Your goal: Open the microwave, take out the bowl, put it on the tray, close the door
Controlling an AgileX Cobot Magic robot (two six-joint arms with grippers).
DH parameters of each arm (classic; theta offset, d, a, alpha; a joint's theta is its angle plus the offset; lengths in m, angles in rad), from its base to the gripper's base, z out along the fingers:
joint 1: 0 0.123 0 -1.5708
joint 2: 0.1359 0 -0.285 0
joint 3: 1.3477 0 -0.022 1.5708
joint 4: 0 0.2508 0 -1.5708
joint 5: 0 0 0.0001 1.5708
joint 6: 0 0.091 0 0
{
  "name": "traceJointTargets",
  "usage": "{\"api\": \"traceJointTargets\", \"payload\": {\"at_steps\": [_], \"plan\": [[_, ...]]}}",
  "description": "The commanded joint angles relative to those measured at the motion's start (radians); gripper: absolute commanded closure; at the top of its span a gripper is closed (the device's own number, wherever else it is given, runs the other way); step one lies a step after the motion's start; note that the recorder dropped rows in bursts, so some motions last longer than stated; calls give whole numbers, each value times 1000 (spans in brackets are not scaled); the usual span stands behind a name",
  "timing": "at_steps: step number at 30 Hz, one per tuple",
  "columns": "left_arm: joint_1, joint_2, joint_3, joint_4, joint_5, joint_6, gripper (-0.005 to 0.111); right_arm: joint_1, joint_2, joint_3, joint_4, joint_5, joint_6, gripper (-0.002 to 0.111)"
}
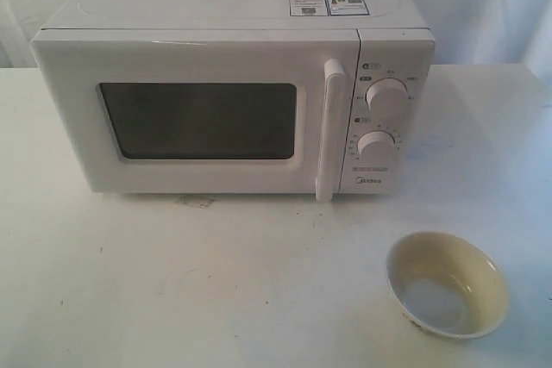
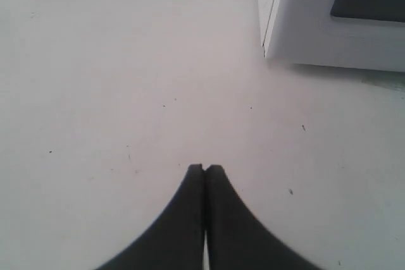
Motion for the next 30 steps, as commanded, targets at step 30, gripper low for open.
{"api": "traceJointTargets", "payload": {"at_steps": [30], "plan": [[-47, -5, 3, 2, -2, -8, 107, -6, -6, 5, 0, -3, -8, 108]]}}
